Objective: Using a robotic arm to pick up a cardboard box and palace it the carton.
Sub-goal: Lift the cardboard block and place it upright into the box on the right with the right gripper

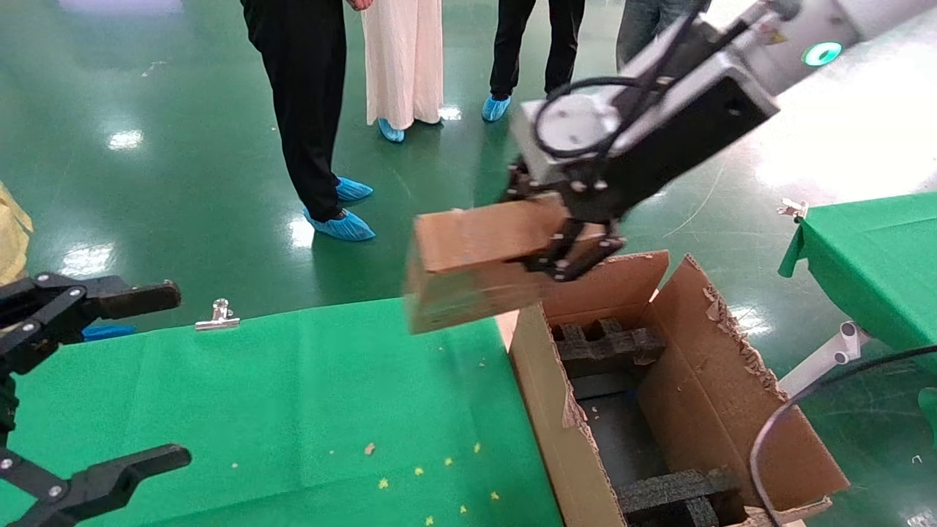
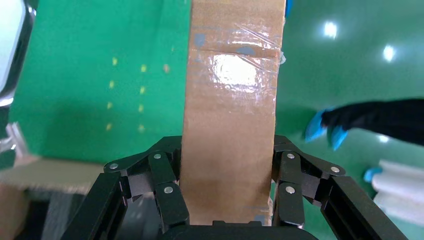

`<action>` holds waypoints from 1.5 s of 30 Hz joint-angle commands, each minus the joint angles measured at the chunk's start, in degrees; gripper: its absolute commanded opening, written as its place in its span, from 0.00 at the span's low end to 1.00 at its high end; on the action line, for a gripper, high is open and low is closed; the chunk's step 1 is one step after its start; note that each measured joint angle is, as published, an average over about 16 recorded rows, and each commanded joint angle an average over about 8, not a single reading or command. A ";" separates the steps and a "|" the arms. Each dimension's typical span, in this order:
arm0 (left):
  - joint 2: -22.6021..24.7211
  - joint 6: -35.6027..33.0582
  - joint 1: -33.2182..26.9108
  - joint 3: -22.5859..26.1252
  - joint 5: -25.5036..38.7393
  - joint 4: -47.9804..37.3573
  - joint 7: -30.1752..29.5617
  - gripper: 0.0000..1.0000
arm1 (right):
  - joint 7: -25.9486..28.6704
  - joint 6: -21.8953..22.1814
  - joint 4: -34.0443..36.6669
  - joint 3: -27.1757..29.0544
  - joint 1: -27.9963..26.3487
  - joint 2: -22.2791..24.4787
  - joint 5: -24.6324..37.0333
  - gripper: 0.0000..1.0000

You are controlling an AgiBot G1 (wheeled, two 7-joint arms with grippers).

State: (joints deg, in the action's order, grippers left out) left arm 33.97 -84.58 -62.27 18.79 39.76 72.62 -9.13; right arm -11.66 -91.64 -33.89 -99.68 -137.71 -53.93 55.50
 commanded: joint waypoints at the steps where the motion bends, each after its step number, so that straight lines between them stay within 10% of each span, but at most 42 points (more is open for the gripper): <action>1: 0.00 0.00 0.00 0.00 0.00 0.00 0.00 1.00 | 0.03 -0.03 -0.16 -1.95 -1.17 0.92 -0.11 0.00; 24: -0.01 0.01 -0.01 0.03 -0.02 0.00 0.01 1.00 | 0.08 0.30 -1.43 -28.32 -11.67 18.65 -2.94 0.00; 45: -0.02 0.03 0.00 0.03 -0.04 -0.02 0.02 1.00 | -0.07 1.47 -0.67 -30.87 -10.06 19.29 -4.46 0.00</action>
State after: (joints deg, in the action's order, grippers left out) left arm 33.95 -84.54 -62.27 18.81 39.72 72.60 -9.11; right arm -10.04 -89.79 -34.15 -130.83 -147.22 -34.72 50.66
